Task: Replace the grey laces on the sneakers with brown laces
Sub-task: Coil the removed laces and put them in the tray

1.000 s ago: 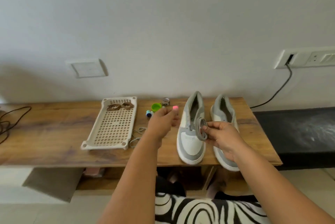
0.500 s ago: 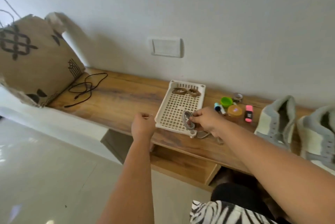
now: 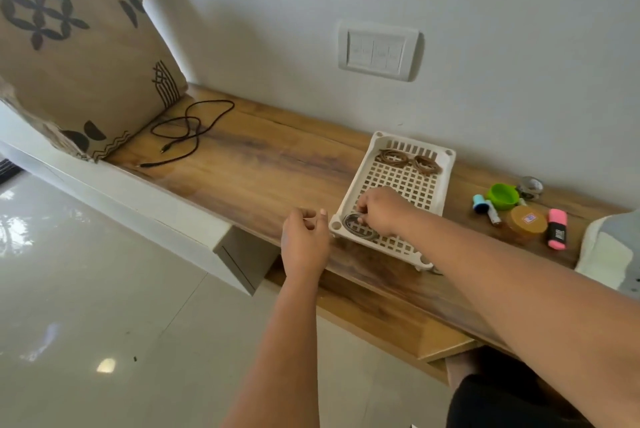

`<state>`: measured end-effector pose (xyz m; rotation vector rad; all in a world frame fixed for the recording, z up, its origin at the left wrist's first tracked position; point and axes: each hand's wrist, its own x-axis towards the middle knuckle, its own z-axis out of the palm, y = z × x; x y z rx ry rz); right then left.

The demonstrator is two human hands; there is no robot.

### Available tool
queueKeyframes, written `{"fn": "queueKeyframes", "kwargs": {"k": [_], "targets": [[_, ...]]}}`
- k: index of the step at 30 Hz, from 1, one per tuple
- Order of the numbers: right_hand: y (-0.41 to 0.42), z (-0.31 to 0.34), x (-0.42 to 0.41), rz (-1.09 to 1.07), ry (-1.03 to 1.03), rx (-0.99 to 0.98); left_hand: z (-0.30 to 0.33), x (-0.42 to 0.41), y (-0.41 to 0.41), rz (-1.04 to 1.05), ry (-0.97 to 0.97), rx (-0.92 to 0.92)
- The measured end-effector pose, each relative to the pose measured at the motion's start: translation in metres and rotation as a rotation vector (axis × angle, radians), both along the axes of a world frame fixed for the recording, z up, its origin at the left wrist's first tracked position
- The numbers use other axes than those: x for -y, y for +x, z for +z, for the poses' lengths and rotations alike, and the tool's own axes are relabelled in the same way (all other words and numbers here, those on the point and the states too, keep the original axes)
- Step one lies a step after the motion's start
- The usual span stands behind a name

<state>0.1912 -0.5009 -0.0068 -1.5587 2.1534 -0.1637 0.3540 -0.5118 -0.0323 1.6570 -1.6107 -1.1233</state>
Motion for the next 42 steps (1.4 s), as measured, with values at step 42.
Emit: {"fn": "queueKeyframes", "kwargs": {"k": [42], "targets": [[-0.103,0.12,-0.392,-0.777,-0.902,0.859,0.13,-0.275,-0.187,-0.784,-0.289,-0.231]]}}
